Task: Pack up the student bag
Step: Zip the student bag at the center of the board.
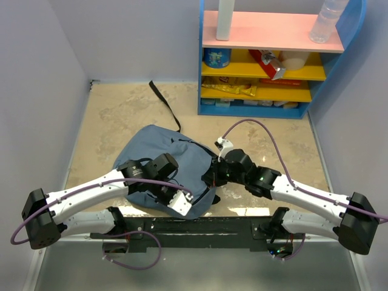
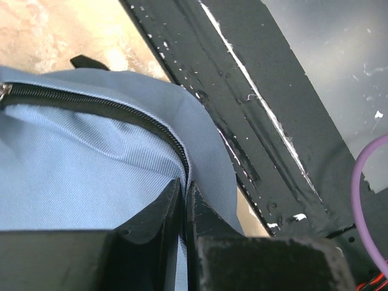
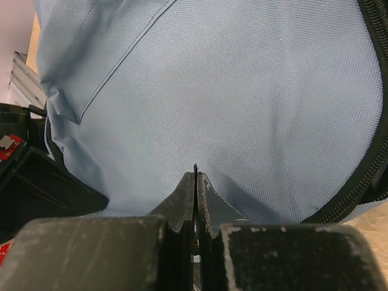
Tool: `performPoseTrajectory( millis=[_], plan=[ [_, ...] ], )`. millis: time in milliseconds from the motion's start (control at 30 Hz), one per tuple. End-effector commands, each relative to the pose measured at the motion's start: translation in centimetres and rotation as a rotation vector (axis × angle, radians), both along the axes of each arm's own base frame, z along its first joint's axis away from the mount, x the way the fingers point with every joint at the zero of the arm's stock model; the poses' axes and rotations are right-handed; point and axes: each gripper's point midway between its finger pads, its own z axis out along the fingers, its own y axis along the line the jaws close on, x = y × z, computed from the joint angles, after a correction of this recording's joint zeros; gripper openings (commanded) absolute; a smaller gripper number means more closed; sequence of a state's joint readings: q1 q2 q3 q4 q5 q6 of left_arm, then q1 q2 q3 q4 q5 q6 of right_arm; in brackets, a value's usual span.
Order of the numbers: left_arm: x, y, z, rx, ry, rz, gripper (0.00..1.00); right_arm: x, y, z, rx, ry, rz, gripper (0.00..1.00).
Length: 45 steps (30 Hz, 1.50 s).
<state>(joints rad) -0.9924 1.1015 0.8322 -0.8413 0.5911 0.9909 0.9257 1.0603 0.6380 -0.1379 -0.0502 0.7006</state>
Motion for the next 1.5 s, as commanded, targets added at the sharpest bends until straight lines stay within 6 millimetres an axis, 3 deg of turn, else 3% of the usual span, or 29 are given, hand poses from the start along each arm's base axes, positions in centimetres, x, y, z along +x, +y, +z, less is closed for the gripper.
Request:
performPoseTrajectory(
  millis=[0, 133, 267, 300, 433, 467, 500, 600, 1467],
  plan=[
    [2.2, -2.0, 2.8, -0.085, -0.016, 0.093, 0.13, 1.5, 0.8, 4.0, 0.065, -0.080, -0.036, 0.00],
    [2.8, -2.3, 3.2, -0.110, -0.014, 0.126, 0.17, 1.8, 0.7, 4.7, 0.070, -0.096, -0.053, 0.00],
    [3.4, -2.4, 3.8, -0.125, -0.014, 0.163, 0.40, 1.7, 0.9, 4.5, 0.071, -0.089, -0.046, 0.00],
    [3.8, -2.6, 4.5, -0.137, -0.006, 0.198, 0.47, 1.8, 0.9, 4.6, 0.073, -0.092, -0.046, 0.00],
    [6.0, -4.5, 7.6, -0.226, 0.015, 0.334, 0.57, 1.9, 1.0, 5.3, 0.079, -0.105, -0.043, 0.00],
    [6.1, -4.8, 8.0, -0.237, 0.036, 0.356, 0.63, 1.9, 1.1, 5.6, 0.084, -0.109, -0.040, 0.00],
    [6.3, -5.5, 8.9, -0.258, 0.074, 0.396, 0.76, 2.0, 1.1, 5.6, 0.081, -0.108, -0.039, 0.00],
    [6.2, -6.6, 9.8, -0.288, 0.155, 0.438, 0.85, 2.0, 1.1, 6.1, 0.079, -0.116, -0.039, 0.00],
    [7.1, -7.1, 8.3, -0.289, 0.164, 0.507, 0.86, 1.6, 1.0, 6.3, 0.095, -0.112, -0.034, 0.00]
  ],
)
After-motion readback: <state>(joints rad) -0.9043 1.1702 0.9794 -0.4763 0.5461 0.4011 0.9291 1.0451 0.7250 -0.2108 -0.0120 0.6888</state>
